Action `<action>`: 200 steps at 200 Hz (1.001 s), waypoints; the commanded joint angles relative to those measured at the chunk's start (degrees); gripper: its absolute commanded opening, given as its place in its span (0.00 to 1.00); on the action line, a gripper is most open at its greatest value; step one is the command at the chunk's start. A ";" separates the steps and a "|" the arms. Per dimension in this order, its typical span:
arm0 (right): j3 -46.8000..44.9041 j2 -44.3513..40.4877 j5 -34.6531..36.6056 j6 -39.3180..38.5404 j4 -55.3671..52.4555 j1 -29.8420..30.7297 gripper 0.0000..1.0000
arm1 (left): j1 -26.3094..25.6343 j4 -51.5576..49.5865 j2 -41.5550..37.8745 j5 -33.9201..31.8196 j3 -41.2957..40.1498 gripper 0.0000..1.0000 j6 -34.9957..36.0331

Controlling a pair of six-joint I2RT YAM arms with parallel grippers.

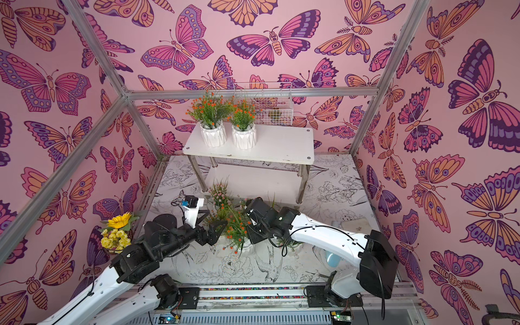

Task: Place the baby's breath potted plants on the rack by color
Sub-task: Pick up the baby's breath potted plant from the center of the board.

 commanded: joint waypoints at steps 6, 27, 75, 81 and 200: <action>5.13 -4.16 -2.28 -2.69 -3.62 -2.83 0.00 | -1.44 4.31 -0.66 1.17 -1.92 1.00 3.26; 6.27 -6.71 -2.54 -3.74 -5.10 -5.29 0.00 | -2.21 6.08 -1.44 0.98 -3.05 1.00 4.55; 9.67 -9.77 -4.56 -5.92 -9.24 -10.38 0.00 | -3.04 10.53 -2.54 2.00 -5.77 1.00 7.09; 10.03 -9.88 -4.74 -6.12 -9.65 -10.92 0.00 | -3.14 11.07 -2.29 2.40 -6.03 1.00 7.38; 12.46 -9.18 -7.68 -7.16 -10.93 -13.58 0.00 | -10.69 27.38 9.14 4.59 -7.34 1.00 18.69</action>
